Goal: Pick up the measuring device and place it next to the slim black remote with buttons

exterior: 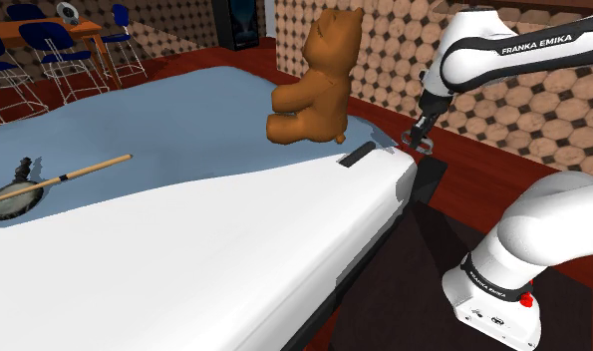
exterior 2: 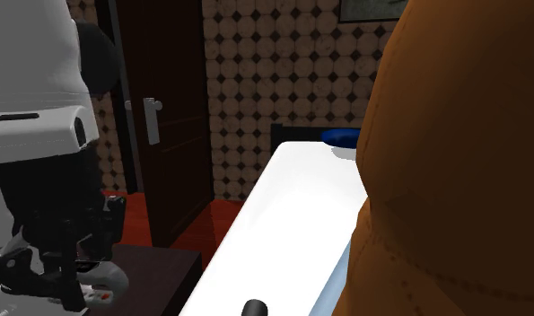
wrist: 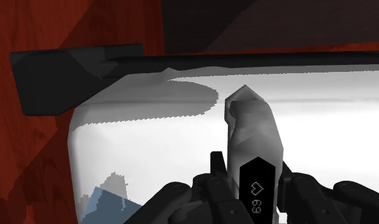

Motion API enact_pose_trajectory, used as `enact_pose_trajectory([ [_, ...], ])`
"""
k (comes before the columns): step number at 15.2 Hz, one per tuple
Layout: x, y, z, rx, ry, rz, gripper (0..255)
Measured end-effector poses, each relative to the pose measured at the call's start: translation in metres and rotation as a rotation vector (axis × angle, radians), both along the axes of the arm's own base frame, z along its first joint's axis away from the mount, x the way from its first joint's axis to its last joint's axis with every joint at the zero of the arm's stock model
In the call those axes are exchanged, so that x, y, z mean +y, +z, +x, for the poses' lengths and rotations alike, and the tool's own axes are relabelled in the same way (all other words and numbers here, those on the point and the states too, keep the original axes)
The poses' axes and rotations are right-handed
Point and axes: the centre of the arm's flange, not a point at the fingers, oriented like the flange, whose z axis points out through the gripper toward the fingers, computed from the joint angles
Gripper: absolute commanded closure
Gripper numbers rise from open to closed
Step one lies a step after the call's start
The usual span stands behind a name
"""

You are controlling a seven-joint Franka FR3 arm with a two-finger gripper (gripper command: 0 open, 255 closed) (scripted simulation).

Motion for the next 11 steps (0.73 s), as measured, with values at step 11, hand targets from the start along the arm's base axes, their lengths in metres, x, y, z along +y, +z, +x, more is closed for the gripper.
enact_pose_trajectory([
  [11,-0.001,-0.058,0.0,0.0,0.0,0.0,255],
])
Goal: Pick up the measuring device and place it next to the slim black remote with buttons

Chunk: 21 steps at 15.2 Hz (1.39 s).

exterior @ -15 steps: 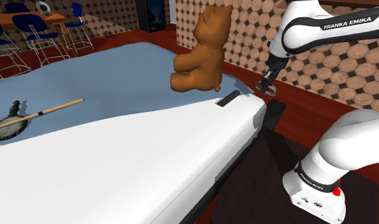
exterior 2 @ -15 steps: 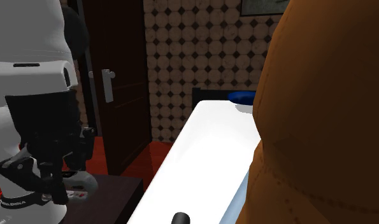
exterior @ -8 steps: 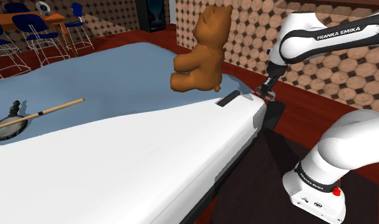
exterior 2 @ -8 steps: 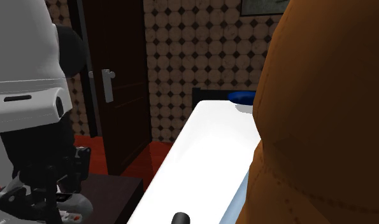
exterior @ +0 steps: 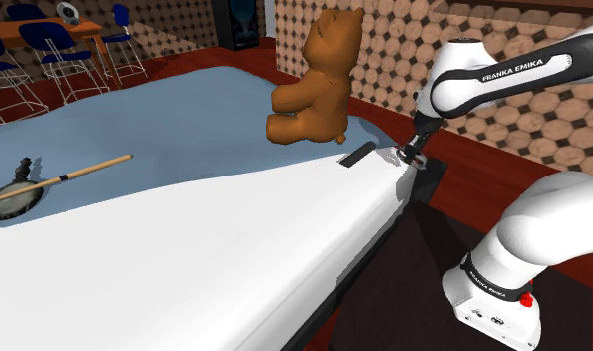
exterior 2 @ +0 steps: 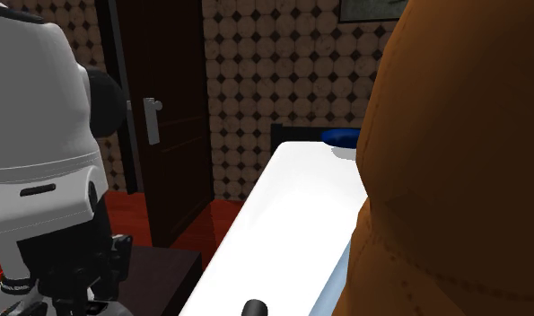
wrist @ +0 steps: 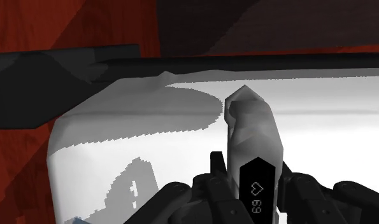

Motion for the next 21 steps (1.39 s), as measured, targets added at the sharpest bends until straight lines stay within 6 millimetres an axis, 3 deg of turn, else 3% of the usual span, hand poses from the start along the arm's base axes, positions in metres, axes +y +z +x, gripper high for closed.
enact_pose_trajectory([
  [7,0.0,-0.034,-0.001,0.0,0.0,0.0,255],
  [13,0.0,-0.037,0.0,-0.001,0.0,0.0,255],
  [14,0.0,-0.037,0.0,-0.001,0.0,0.0,0],
  [21,0.0,-0.03,-0.001,-0.002,0.0,-0.001,0],
])
